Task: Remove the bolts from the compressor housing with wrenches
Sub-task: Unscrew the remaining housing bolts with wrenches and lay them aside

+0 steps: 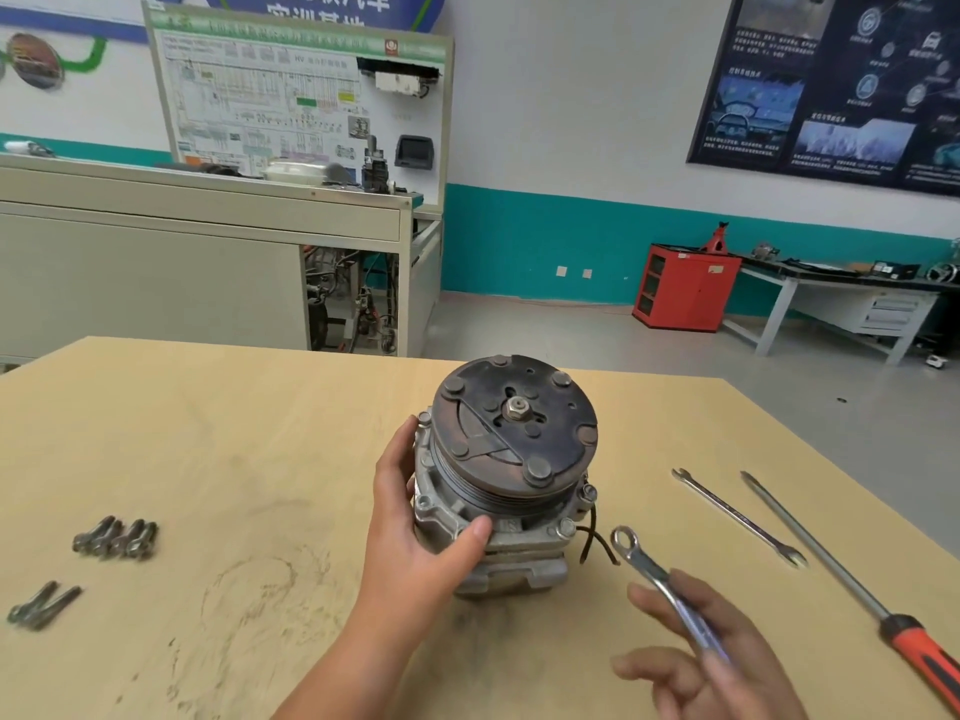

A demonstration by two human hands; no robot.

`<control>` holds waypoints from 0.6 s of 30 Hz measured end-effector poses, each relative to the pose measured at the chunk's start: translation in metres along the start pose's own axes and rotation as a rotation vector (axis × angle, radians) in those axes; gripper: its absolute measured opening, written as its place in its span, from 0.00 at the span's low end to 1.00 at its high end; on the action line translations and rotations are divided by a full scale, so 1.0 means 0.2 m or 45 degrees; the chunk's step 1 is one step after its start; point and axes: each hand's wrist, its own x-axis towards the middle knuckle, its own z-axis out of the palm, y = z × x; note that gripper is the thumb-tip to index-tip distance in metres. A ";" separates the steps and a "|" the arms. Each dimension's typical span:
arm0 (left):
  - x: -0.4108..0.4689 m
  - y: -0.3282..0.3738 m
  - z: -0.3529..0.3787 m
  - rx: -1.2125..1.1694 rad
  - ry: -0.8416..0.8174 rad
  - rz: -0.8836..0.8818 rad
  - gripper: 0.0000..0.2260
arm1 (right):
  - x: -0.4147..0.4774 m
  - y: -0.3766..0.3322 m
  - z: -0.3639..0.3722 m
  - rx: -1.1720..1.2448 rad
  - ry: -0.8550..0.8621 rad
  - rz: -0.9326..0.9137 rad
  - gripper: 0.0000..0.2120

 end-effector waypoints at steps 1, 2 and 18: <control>0.00 0.00 0.00 0.003 -0.005 0.002 0.38 | -0.03 0.02 0.03 -0.063 -0.008 -0.018 0.28; 0.00 0.00 0.00 0.003 -0.011 0.004 0.38 | -0.05 0.05 0.06 -0.063 0.020 -0.070 0.23; 0.00 0.01 0.00 -0.005 -0.018 0.000 0.39 | -0.03 -0.04 0.18 -0.384 0.006 -0.406 0.15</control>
